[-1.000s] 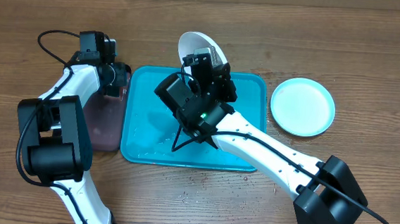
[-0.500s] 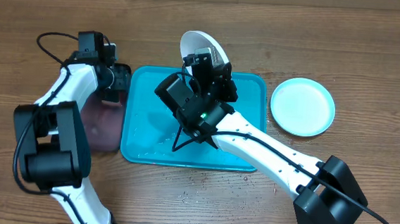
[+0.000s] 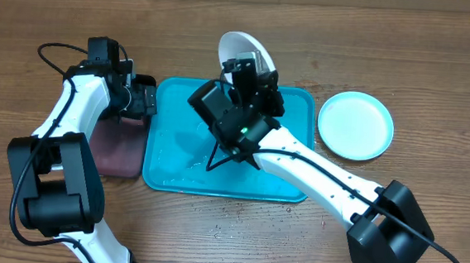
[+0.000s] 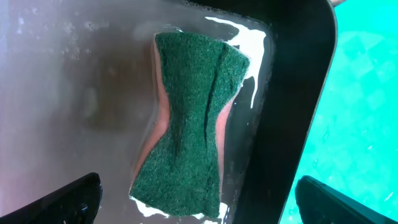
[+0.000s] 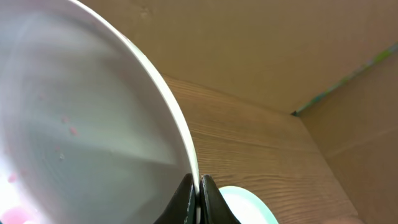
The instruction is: Clean dirty plates on tray and stack at the side
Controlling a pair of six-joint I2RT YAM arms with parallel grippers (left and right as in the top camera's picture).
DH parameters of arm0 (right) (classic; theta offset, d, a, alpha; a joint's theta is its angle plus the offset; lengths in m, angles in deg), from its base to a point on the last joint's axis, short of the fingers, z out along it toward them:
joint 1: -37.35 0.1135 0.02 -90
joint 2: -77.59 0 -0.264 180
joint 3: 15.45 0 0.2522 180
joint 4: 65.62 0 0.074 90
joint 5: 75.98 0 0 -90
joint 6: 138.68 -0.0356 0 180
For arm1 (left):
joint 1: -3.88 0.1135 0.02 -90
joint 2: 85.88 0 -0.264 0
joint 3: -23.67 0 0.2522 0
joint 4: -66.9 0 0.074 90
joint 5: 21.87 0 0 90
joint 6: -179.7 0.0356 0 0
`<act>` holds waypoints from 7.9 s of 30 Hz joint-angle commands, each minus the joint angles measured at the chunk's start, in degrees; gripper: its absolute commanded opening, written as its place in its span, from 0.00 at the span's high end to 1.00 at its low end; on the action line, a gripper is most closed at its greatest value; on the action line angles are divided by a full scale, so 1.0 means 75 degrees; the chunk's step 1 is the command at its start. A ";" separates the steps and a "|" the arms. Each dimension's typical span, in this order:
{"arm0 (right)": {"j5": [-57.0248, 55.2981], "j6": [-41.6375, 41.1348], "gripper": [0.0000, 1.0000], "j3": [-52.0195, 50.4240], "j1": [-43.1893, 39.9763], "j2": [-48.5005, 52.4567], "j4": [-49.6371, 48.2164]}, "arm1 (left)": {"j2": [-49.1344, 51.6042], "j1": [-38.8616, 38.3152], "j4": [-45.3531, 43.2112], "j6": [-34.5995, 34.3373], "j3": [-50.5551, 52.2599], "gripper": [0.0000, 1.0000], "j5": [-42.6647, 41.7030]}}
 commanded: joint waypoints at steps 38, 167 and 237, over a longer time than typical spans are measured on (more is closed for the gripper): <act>1.0480 -0.1941 0.96 -0.2477 -0.8256 -0.1679 0.2055 | -0.0970 -0.0044 0.1268 -0.0044 -0.0073 0.00 -0.0551; 0.9084 0.0714 0.00 -0.3675 -0.5362 -0.6776 0.1381 | -0.7079 -0.0055 0.0592 0.0399 0.3244 0.00 -0.1011; 0.8597 0.1970 0.00 -1.1039 -0.5773 -1.4169 -0.6114 | -0.6015 -0.0055 0.0527 0.0219 0.3483 0.00 -0.1008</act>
